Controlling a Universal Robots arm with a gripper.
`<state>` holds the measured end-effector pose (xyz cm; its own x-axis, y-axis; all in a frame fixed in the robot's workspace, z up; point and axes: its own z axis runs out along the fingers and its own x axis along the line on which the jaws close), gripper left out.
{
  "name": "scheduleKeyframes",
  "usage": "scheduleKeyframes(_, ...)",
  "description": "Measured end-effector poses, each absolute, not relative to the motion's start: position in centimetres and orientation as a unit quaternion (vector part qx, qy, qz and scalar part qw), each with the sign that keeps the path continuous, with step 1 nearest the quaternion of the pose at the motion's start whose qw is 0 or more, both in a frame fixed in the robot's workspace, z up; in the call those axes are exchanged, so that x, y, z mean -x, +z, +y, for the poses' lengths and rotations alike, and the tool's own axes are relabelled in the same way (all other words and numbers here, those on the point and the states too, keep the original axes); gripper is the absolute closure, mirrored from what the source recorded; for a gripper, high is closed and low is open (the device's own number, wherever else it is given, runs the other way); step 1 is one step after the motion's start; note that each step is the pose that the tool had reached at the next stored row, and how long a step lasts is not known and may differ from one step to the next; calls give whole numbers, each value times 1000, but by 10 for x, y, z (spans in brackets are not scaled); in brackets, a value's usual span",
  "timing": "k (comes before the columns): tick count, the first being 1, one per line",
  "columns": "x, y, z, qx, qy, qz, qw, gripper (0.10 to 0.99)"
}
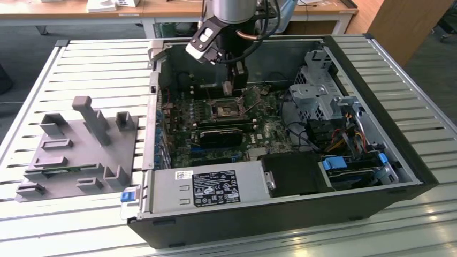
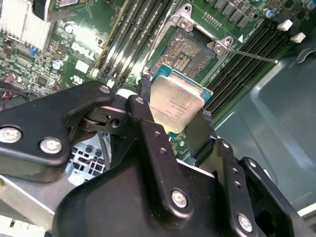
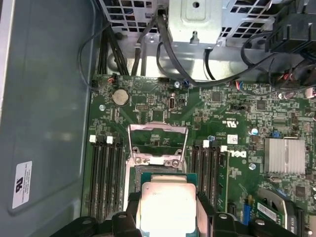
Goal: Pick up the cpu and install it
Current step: 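Place the cpu into insertion slot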
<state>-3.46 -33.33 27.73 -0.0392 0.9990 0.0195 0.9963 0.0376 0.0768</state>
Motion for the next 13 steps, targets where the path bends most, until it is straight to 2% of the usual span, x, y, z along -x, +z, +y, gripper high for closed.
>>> scheduleKeyframes(13,38,257,-326,-680,35,732,19,553)
